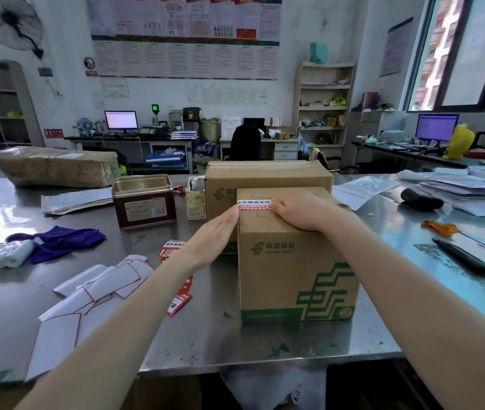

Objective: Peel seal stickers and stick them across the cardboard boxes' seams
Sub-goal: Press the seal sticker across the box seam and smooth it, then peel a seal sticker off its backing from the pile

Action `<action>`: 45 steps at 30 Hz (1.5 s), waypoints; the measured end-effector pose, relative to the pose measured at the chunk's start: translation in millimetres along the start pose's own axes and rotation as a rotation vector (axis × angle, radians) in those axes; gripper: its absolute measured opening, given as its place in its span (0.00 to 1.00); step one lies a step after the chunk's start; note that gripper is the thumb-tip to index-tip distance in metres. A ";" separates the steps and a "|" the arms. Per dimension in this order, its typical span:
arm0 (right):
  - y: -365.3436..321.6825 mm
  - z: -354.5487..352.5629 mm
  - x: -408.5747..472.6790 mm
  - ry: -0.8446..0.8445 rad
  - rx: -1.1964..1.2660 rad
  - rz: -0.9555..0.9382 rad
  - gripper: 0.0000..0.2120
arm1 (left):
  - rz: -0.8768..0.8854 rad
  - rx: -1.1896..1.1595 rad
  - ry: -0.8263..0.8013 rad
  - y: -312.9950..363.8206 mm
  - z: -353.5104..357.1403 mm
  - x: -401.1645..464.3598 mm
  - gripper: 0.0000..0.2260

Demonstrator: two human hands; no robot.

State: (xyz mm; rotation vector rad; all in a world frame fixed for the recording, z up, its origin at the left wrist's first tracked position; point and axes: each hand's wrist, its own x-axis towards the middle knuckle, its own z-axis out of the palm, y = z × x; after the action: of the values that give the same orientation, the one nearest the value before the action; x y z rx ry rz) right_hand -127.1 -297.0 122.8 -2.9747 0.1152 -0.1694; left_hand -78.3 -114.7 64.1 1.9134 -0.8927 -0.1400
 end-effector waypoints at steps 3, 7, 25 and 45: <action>-6.6 0.4 -4.5 0.049 -0.013 -0.031 0.20 | -0.052 -0.008 0.004 2.8 -3.9 -6.0 0.23; -17.1 3.0 -13.1 0.114 -0.015 0.015 0.20 | -0.132 0.017 -0.047 4.7 -15.5 -19.1 0.27; -147.9 98.4 3.8 -0.032 0.040 -0.231 0.15 | -0.441 0.086 0.296 -63.9 -73.3 -65.4 0.11; -131.6 208.6 86.9 0.128 0.255 0.176 0.25 | -0.388 0.433 0.345 -153.0 -33.9 -50.1 0.19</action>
State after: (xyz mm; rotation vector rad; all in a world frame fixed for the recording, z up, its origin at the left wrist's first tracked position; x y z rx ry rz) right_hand -7.4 -142.8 -51.1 -2.6829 0.3420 -0.3260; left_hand -19.2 -20.1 -56.8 2.4058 -0.3272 0.1655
